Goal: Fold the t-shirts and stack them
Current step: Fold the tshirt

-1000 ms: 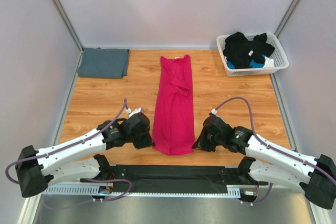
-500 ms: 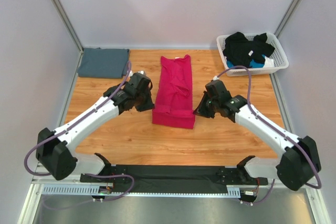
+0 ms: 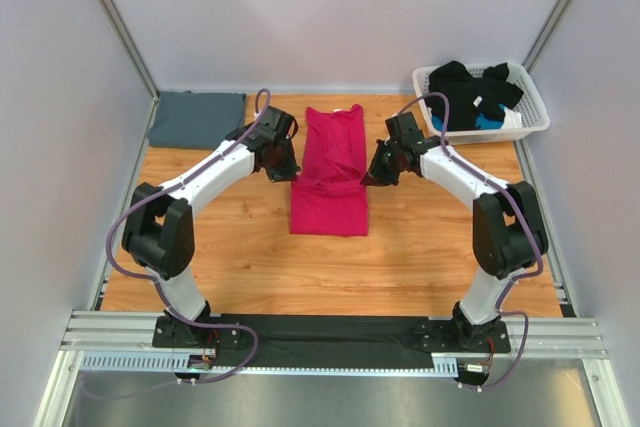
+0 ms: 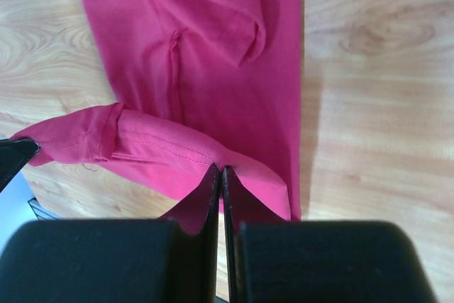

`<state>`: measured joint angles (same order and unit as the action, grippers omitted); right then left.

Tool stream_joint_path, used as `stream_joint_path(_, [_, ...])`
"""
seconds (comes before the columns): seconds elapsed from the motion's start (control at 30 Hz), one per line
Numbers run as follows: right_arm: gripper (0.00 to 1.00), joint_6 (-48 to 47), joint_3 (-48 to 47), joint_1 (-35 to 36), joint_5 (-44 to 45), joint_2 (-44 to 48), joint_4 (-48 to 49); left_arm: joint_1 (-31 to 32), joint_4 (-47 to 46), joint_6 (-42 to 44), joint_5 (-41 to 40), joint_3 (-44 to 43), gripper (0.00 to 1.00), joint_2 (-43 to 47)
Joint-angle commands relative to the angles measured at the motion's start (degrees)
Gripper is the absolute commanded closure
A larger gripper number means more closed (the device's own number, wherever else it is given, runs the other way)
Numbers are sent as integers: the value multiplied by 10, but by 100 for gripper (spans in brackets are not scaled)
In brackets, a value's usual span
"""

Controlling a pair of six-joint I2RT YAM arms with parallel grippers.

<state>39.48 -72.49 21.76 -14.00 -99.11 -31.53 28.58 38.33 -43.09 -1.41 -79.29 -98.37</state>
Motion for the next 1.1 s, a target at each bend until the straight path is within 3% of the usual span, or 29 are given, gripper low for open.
stream_joint_path(0.0, [100, -34, -46, -12, -25, -46, 7, -12, -26, 11, 11, -29, 100, -27])
stream_joint_path(0.3, [100, -50, -109, -34, -30, -122, -17, -28, -53, 18, 29, -55, 100, -85])
stream_joint_path(0.63, [100, -55, -91, -48, -16, -82, -22, -30, -55, 17, 36, -76, 100, -98])
stream_joint_path(1.07, [99, -66, -158, -50, -22, -153, -25, -35, -48, 9, 15, -86, 100, -138])
